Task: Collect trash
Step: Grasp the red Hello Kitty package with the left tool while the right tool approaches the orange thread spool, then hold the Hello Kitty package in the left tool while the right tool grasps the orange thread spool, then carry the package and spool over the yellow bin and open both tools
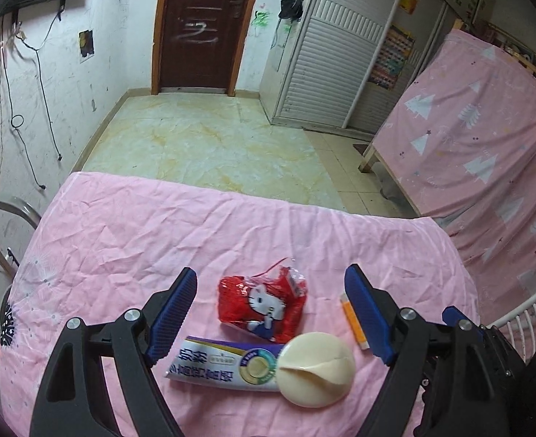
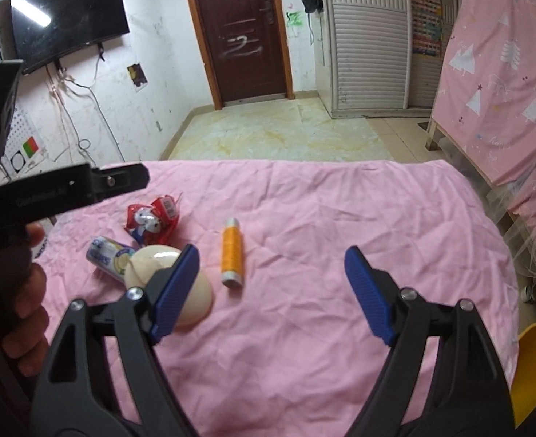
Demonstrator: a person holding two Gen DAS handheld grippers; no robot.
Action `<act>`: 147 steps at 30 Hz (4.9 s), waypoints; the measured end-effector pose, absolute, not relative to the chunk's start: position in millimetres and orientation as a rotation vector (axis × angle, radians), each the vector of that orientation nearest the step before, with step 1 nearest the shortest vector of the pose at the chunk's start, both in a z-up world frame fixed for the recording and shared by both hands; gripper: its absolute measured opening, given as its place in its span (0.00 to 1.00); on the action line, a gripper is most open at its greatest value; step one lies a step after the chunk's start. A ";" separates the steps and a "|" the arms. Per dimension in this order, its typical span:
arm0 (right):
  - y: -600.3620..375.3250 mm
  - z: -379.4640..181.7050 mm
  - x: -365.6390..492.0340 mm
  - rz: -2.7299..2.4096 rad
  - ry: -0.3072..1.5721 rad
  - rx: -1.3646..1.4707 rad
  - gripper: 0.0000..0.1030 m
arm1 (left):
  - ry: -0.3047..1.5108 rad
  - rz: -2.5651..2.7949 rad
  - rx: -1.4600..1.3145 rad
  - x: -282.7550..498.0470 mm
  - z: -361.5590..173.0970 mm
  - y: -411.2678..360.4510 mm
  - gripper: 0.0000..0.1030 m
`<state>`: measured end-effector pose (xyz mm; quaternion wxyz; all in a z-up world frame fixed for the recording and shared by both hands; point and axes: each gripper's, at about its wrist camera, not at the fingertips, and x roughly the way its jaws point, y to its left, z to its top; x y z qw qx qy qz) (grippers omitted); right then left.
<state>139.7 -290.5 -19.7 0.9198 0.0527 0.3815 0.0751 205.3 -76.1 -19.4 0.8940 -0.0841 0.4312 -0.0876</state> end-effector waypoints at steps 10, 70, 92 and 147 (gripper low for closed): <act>-269.4 -31.7 166.1 0.181 0.826 0.078 0.76 | 0.983 -0.163 -0.160 223.0 -45.4 -72.4 0.73; -306.1 -25.1 139.4 0.205 0.835 0.119 0.45 | 0.734 -0.228 -0.063 104.3 44.7 -139.6 0.28; -286.8 -46.0 165.6 0.148 0.891 0.047 0.18 | 0.774 -0.202 -0.131 111.0 31.1 -103.9 0.28; -640.0 -51.1 -77.2 -0.361 0.684 0.387 0.18 | 0.891 -0.797 0.195 -5.8 -17.7 -483.4 0.28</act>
